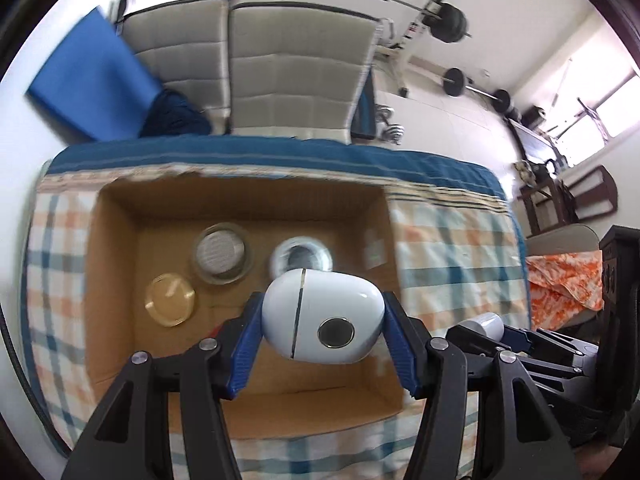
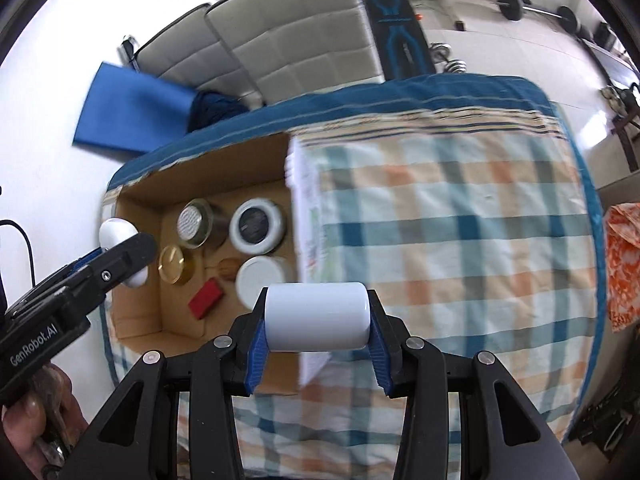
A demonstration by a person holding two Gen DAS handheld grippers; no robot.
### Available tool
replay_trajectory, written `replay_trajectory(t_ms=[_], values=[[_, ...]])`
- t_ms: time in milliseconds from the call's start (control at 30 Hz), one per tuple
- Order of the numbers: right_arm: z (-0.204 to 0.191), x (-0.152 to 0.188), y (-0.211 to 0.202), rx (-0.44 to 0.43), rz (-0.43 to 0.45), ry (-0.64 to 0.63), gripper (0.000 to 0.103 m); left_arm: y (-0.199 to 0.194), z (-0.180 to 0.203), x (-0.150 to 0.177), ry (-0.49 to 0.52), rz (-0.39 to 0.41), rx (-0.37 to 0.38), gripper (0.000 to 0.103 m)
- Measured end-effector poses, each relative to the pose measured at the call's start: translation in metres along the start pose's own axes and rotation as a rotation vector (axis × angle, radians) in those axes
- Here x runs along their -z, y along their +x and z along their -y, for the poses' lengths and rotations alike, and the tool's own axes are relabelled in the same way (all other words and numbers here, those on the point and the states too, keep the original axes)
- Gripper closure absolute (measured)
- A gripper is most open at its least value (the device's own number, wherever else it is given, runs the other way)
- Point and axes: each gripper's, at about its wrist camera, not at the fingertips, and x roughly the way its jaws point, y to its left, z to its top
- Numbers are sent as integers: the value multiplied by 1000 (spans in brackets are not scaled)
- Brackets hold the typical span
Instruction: Organize rigid objects
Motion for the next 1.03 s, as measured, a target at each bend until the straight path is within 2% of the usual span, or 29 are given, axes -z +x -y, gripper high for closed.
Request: replay_trajectory(t_ms=[200,300,467,767,1033], values=[[-57,30,59,-5,-114,-45,58,18,-75,44,-101,-73,-49,48],[-69,38,90,-14,-167,-26,58,36,-101,62,-142,-122,-58,48],[-86,43,135,19,-239,-11,58,71,-134,83,-169,-213,-83,48],[-97,47,184,75,-318,31,58,121,-153,95,-129,-355,-127,48],[-93,49,205,145,-338,71,57,146,-156,98,-113,-431,-128,48]])
